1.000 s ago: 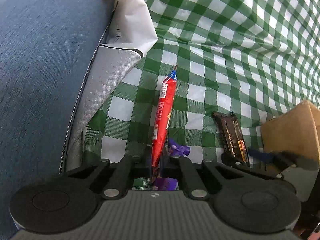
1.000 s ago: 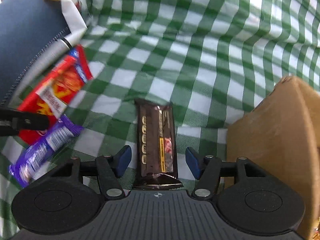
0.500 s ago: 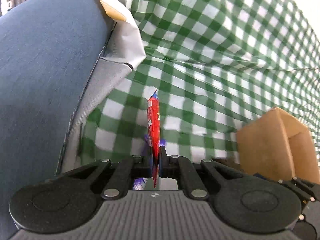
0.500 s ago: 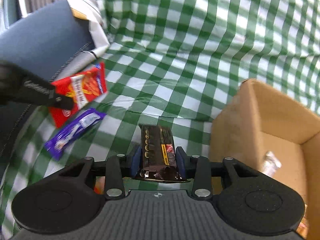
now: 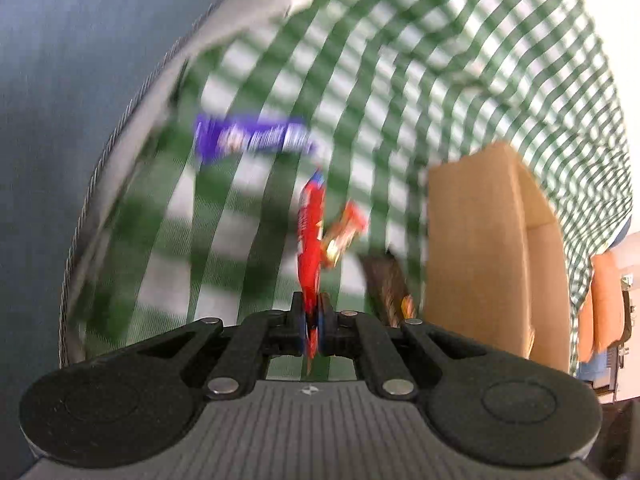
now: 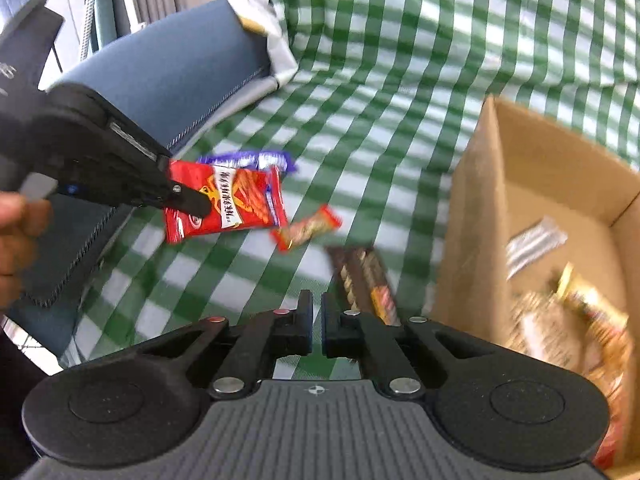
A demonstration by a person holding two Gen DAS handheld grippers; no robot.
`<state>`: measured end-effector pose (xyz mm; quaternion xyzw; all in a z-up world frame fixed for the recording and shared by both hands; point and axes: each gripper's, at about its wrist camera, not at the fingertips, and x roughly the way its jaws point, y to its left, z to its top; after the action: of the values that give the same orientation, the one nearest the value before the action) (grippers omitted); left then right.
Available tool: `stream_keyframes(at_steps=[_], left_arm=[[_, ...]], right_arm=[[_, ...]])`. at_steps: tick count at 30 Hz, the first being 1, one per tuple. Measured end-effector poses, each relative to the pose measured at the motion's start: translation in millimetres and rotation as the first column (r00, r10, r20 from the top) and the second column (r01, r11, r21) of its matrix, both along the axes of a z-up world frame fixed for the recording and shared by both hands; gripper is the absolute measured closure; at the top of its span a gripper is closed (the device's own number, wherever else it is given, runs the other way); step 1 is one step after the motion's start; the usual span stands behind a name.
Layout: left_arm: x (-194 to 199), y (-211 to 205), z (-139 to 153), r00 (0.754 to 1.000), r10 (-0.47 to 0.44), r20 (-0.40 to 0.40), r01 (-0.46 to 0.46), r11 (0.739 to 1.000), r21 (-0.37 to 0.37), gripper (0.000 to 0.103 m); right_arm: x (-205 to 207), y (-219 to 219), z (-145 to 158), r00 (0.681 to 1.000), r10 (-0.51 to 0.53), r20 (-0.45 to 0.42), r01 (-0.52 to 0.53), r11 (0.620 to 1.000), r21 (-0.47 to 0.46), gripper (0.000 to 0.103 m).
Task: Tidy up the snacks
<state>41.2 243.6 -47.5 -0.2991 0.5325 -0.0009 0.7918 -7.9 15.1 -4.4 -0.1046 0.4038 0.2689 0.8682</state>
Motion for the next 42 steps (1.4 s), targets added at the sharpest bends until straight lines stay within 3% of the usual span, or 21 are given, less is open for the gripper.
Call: stream_keyframes(at_steps=[3, 5, 6, 8, 11, 21, 25, 27, 28, 35, 40, 42], left_arm=[[2, -7, -3, 0.999, -0.017, -0.045, 0.023, 0.99, 0.137, 0.084], [3, -8, 0, 1.0, -0.005, -0.029, 0.011, 0.979, 0.204, 0.069], [4, -9, 2, 1.0, -0.007, -0.021, 0.011, 0.972, 0.235, 0.059], [8, -13, 4, 1.0, -0.015, -0.015, 0.019, 0.958, 0.287, 0.051], [17, -21, 2, 0.998, -0.058, -0.009, 0.058, 0.945, 0.322, 0.045], [41, -54, -20, 0.98, -0.184, -0.079, 0.2, 0.895, 0.398, 0.025], [49, -62, -31, 0.972, -0.202, -0.119, 0.233, 0.876, 0.421, 0.024], [52, -65, -35, 0.97, -0.207, -0.131, 0.244, 0.869, 0.43, 0.023], [53, -66, -36, 0.969, -0.209, -0.136, 0.247, 0.866, 0.434, 0.023], [54, -70, -42, 0.961, -0.223, -0.163, 0.274, 0.847, 0.455, 0.024], [50, -73, -42, 0.956, -0.24, -0.169, 0.292, 0.826, 0.482, 0.043], [48, -71, -40, 0.958, -0.236, -0.164, 0.286, 0.832, 0.476, 0.049]], right_arm=[[-11, 9, -22, 0.999, 0.002, 0.047, 0.0, 0.999, -0.053, 0.082], [-12, 19, -31, 0.994, 0.018, 0.105, -0.006, 0.993, -0.114, 0.064], [-12, 23, -33, 0.99, 0.029, 0.138, -0.009, 0.99, -0.142, 0.061], [-8, 29, -35, 0.983, 0.032, 0.18, -0.002, 0.986, -0.165, 0.049], [8, 35, -41, 0.983, 0.002, 0.183, 0.03, 0.985, -0.169, 0.048], [54, 35, -73, 0.995, -0.084, 0.057, 0.093, 0.981, -0.17, 0.043], [62, 31, -74, 0.994, -0.11, 0.006, 0.11, 0.986, -0.126, 0.045], [64, 27, -75, 0.992, -0.123, -0.019, 0.121, 0.989, -0.091, 0.06], [61, 27, -73, 0.993, -0.119, -0.021, 0.117, 0.99, -0.083, 0.063], [46, 24, -61, 0.994, -0.105, -0.008, 0.105, 0.993, -0.048, 0.063], [24, 18, -49, 0.995, -0.092, -0.032, 0.09, 0.995, -0.041, 0.063], [17, 14, -48, 0.994, -0.086, -0.063, 0.084, 0.996, -0.033, 0.063]])
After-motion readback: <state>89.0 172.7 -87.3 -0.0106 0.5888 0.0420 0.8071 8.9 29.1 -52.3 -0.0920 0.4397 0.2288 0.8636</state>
